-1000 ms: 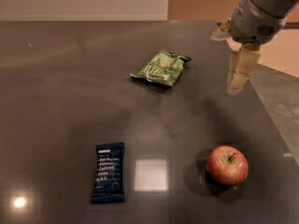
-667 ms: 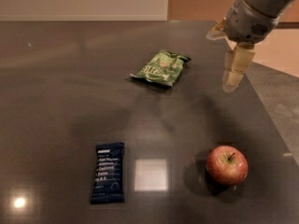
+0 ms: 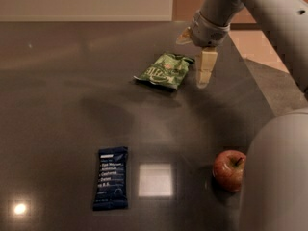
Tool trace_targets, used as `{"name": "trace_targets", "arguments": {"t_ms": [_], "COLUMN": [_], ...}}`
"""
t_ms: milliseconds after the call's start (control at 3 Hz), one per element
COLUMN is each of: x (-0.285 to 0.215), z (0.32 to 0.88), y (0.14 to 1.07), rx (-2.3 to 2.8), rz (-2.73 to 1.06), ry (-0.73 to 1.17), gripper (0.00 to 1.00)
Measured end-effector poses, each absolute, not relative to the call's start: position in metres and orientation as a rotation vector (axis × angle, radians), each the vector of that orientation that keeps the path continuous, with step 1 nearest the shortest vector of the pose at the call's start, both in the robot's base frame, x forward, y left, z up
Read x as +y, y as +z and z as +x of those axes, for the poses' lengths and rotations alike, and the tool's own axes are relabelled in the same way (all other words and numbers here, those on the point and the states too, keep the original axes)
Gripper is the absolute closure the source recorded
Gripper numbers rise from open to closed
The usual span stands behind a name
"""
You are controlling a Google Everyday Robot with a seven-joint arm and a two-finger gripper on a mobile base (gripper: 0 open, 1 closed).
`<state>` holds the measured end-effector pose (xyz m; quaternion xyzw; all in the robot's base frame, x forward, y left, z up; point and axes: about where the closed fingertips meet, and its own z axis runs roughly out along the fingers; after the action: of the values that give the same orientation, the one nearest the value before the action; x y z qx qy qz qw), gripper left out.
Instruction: Move green jalapeno chip bag near rxbar blueberry
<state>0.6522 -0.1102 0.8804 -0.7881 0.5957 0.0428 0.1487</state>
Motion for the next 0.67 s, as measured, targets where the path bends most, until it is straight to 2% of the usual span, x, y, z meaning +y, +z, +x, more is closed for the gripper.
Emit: {"name": "trace_targets", "arguments": {"t_ms": [667], "x": [-0.085], "z": [0.682], "y": [0.85], "rx": [1.641], "rz": [-2.382], "ry": [0.089], "gripper": [0.0]}}
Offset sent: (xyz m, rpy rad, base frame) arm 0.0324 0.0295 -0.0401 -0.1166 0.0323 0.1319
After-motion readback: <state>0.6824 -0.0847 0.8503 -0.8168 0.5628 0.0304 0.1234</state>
